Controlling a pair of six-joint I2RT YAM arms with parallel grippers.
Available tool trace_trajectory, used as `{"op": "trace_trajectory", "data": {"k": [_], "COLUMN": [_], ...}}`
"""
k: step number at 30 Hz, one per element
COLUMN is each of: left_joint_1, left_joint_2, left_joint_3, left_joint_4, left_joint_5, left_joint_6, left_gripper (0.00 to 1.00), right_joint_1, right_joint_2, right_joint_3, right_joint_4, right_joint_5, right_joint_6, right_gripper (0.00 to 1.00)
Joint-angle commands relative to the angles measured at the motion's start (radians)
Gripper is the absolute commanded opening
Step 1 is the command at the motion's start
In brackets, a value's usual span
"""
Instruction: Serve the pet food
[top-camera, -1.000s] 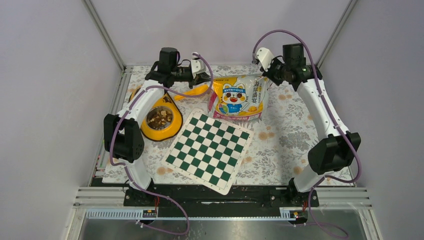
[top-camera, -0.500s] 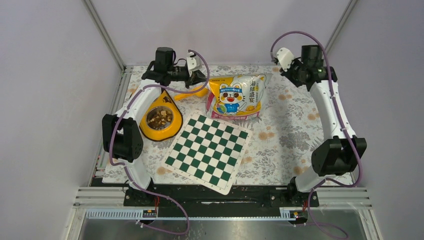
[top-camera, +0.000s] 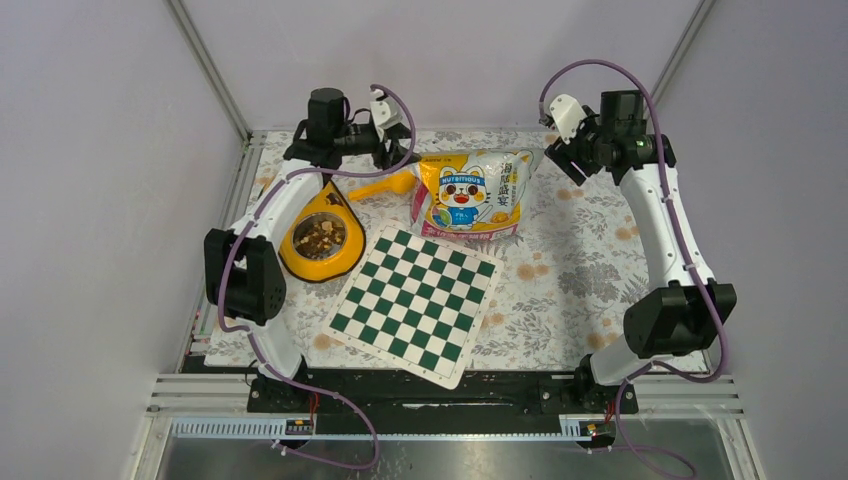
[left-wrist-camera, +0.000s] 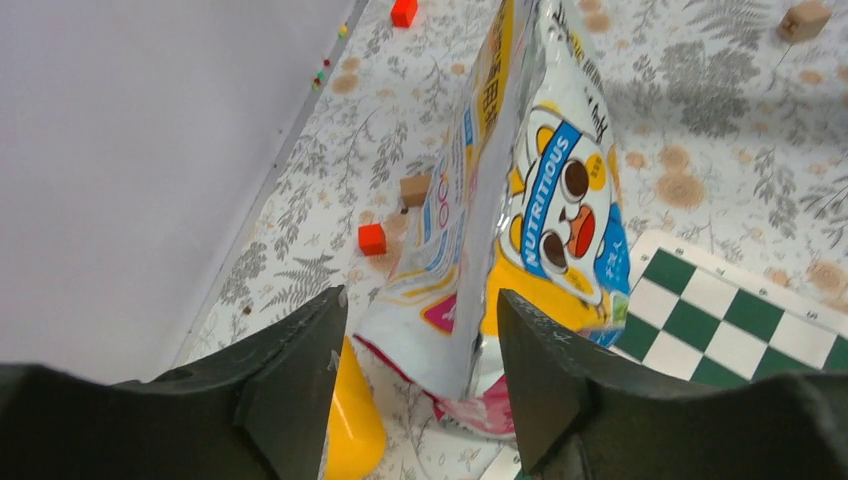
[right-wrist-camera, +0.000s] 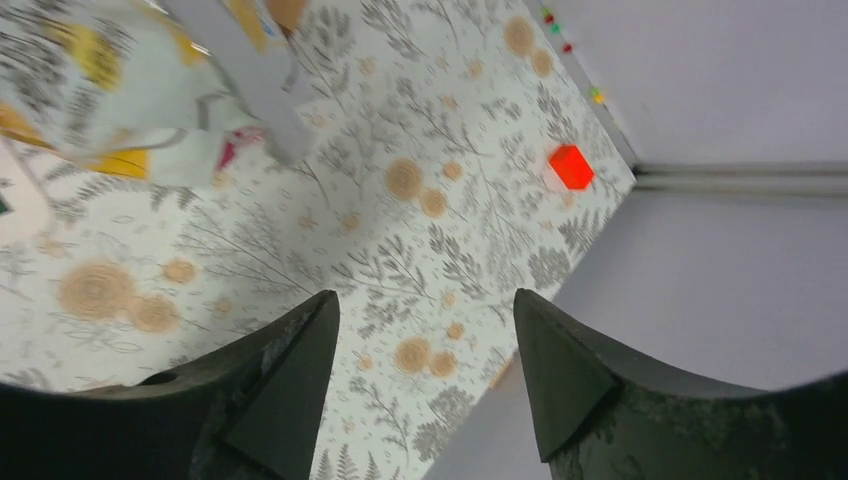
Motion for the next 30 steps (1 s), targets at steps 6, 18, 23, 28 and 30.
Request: {"op": "trace_trajectory", "data": {"k": [6,18,23,28,30], "left_joint_1": [-0.05,-0.152,-0.159,-0.162,-0.163], "left_joint_2": [-0.019,0.01,0.029,0.045,0.051], "left_joint_3": [0.009,0.083,0.086,0.094,0.094], "left_joint_4": [0.215,0.075,0.054,0.046,0.046], "left_joint_5": [0.014,-0.128,-0.165,-0.178,-0.179], "left_joint_6": [-0.14,0.016,0.03,0.03,0.029], "left_gripper": [0.63,0.61,0.6,0.59,0.58], "right_joint_1": [0.054,0.284,0.292,0.3,0.3], "right_joint_2": [-0.128,0.107,0.261,0.331,0.342], "right_joint_3": [0.086,0.214,0.378,0.464,0.478], "right_joint_4": [0.03,0.226,0.131,0.003,-0.027], "right_joint_5": [-0.384,-0.414,-0.527,-0.542,-0.538], "right_joint_6": [0.138,0.23,0.232,0.17,0.148], "right_gripper": [0.81,0.74,0.56,0.56,0.61]}}
